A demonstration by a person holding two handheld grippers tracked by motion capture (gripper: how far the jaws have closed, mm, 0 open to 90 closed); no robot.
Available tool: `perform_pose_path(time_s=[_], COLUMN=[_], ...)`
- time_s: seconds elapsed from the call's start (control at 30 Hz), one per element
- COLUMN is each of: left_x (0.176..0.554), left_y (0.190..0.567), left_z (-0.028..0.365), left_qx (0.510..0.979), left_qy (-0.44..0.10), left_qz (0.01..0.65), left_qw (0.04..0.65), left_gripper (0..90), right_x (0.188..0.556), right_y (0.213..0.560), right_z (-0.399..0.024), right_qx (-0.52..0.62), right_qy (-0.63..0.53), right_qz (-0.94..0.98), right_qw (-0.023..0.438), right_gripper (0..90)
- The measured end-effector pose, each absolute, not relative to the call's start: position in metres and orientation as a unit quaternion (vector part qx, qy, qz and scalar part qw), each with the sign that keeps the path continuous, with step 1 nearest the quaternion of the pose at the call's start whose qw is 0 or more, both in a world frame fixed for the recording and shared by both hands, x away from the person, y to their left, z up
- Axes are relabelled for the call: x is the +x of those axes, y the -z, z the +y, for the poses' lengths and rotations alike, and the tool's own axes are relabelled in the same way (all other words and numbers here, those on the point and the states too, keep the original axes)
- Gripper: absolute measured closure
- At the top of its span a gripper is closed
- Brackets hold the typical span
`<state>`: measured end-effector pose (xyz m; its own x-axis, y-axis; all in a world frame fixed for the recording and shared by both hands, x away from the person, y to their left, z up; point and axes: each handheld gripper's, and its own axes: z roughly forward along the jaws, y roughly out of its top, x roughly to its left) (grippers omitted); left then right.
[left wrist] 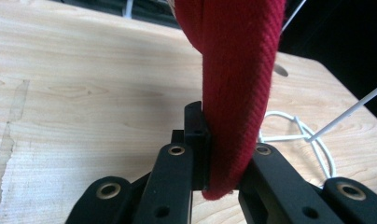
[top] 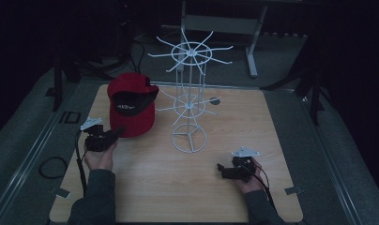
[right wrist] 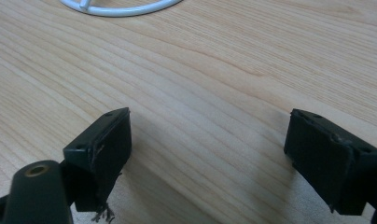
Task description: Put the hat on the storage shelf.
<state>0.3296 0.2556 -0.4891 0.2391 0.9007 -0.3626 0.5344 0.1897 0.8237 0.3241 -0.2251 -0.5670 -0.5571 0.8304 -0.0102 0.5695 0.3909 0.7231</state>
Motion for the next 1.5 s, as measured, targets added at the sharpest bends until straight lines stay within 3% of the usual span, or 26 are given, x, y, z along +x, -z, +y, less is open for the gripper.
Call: perform_pose_path(time_s=[1.5], left_x=[0.310], left_y=[0.430], left_z=[0.250], left_qx=[0.562], left_qy=[-0.234], left_qz=[0.544], left_qw=[0.577], left_gripper=[85.7], right_x=[0.324], right_y=[0.567], right_z=[-0.225], right_qx=[0.430], right_qy=[-0.345], right_qz=[0.812], right_qw=[0.190], right_gripper=[14.7])
